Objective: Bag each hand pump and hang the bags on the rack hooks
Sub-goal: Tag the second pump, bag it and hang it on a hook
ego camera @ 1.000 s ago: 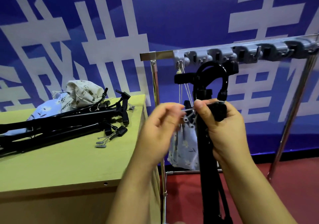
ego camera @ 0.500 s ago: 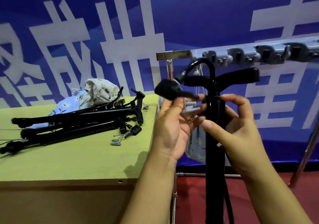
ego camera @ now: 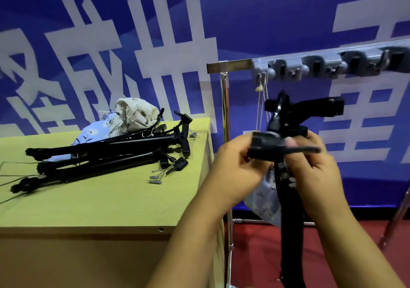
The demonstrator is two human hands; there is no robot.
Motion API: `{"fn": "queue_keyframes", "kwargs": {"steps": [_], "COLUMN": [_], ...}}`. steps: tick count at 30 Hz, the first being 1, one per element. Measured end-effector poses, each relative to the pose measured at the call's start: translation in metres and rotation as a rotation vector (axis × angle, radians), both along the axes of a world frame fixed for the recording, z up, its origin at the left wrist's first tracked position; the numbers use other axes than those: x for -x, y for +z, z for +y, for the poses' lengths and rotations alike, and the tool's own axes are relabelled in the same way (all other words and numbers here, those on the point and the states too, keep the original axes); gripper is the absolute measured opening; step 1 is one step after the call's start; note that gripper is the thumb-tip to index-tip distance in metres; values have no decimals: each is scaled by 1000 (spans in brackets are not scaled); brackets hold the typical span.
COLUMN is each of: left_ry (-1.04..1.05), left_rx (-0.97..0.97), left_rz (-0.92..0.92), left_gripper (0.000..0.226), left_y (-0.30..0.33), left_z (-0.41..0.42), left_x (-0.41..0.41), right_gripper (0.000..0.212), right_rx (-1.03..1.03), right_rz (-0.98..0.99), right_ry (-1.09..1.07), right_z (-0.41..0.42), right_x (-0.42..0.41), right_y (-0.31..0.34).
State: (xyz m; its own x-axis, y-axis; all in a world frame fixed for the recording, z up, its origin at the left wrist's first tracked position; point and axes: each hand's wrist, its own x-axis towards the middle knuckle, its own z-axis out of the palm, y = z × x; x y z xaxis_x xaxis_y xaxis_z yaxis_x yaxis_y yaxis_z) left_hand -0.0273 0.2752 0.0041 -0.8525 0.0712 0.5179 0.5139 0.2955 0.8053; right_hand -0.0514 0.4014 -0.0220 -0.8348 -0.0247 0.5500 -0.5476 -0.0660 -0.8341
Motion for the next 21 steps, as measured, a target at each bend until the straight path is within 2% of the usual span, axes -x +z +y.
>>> {"fn": "queue_keyframes", "kwargs": {"steps": [1,4,6,7,8,9,12,15,18,20,21], "left_ry": [63,135,173,179,197,232,338,324,241,211,273], "left_rx": [84,375,492,521,551,586,525,477,421,291,215], "left_rz": [28,132,196,215,230,251,272,206,-8,-202,-250], "left_gripper": [37,11,12,7,8,14,21,17,22,16,15], "left_y": [0,3,4,5,5,4,-1,-6,-5,2,8], "left_z": [-4,-9,-8,-6,-3,-2,-7,-14,-24,-41,-54], "left_x": [3,10,12,12,12,13,19,23,24,24,26], "right_gripper": [25,19,7,18,31,36,9,8,3,14,17], "right_rx": [-30,-95,-53,-6,35,64,31,65,-29,-74,-65], "right_rz": [23,31,37,35,23,13,1,-63,-46,-47,-71], "right_ry": [-29,-27,33,52,63,72,89,76,73,102,147], "right_z": [0,-2,-7,-10,-11,-13,-14,-17,-24,-30,-33], "right_x": [1,4,8,10,12,13,19,24,28,38,41], "right_y": [-2,-10,-16,-17,-19,-18,-17,-20,-19,-24,-25]}}
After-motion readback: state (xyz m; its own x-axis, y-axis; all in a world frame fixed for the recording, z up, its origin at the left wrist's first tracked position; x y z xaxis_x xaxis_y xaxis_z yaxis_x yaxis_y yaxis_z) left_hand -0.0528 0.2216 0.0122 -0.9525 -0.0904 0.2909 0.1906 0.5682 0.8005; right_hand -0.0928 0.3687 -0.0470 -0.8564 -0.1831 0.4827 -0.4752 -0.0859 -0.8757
